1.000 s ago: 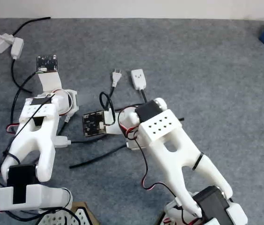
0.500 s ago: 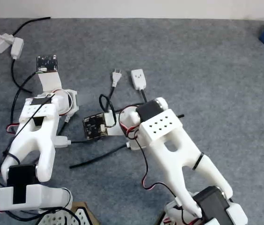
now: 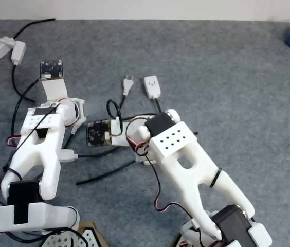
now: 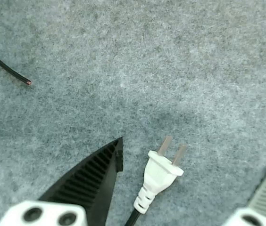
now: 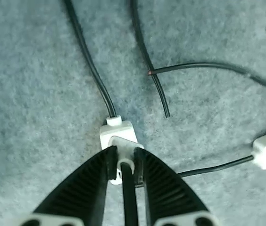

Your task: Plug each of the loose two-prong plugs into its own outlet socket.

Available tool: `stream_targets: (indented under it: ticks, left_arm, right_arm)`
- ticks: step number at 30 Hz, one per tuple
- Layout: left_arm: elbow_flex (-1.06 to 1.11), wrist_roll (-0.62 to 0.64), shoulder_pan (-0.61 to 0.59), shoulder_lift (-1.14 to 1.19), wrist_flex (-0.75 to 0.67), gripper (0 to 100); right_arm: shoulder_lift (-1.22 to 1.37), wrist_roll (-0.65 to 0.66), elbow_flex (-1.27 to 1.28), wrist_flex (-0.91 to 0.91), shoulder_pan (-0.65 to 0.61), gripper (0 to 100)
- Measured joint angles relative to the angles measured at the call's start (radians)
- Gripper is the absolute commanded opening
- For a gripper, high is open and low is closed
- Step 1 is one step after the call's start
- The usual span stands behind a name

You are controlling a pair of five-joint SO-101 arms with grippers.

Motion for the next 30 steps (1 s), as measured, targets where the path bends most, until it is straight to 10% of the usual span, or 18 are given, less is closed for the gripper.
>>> stream_targets:
  ticks: [16,30]
  left_arm:
    - [-0.161,0.000,0.000,0.000,0.338,44]
    - [-0.144,0.000,0.000,0.000,0.588,44]
  right_arm:
    - [0.000,-1.108,-0.002,0.057,0.293,0.6]
    - [0.000,-1.178,-0.043,0.081,0.293,0.6]
